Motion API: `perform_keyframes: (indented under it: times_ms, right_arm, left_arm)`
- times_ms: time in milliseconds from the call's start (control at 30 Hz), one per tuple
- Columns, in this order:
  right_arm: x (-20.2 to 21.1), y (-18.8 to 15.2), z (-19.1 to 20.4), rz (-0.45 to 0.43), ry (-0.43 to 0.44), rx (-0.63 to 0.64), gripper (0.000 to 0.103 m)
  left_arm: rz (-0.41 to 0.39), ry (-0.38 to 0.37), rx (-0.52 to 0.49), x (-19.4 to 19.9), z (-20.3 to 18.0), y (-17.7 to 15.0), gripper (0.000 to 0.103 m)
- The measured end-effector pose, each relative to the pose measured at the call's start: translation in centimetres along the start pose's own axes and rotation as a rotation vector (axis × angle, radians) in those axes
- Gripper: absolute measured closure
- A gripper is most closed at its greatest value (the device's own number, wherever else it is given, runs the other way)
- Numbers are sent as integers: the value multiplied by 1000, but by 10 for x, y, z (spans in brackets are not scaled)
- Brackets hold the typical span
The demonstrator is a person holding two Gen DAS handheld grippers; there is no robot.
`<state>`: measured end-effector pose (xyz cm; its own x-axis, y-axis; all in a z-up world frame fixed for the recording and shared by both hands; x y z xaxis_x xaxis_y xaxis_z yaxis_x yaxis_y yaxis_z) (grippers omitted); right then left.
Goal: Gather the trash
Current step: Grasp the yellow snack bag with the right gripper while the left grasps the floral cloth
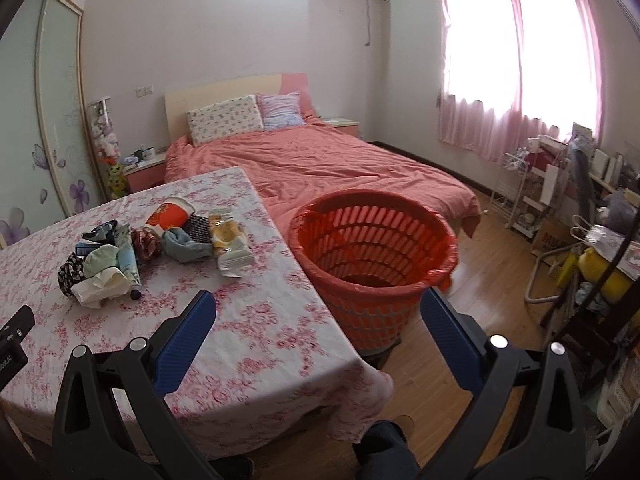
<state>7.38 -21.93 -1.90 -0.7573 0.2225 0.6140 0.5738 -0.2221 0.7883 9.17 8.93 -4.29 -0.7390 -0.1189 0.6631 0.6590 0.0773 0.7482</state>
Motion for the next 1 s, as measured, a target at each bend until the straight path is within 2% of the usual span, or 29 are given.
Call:
perform_keyframes:
  times_ms: [100,200,400,533,700,1000]
  right_arm:
    - [-15,9,9,18,20,2,2]
    - [-36,19,19,33,50,6,4]
    - [-87,40,40,102,133,14,19]
    - [-123,46,52,183,181,9,27]
    - [-150,48,66,229,193,40,34]
    - [-189,40,76,326,197,75,56]
  left_arm:
    - [1,25,3,-22,16,14,4]
    - [10,2,4,-44,25,28,4]
    - [37,-42,-24,-84,29,47,8]
    - [70,-81,-31,-108,27,55,11]
    - [107,-125,-43,-131,23,61,19]
    - [220,-193,-22,-172,23,59,50]
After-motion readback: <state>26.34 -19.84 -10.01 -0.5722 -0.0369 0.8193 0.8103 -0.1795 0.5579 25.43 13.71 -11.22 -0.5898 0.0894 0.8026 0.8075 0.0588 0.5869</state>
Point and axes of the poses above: each gripper's, at about its wrist camera, not at the fingertips, and x roughly against the way its jaws point, z to its left, y to its top, the point moved 3 cm from there along -x, roughly the way its jaws point, and after that the axes turned 5 degrees about z, right-handed, at the moved point
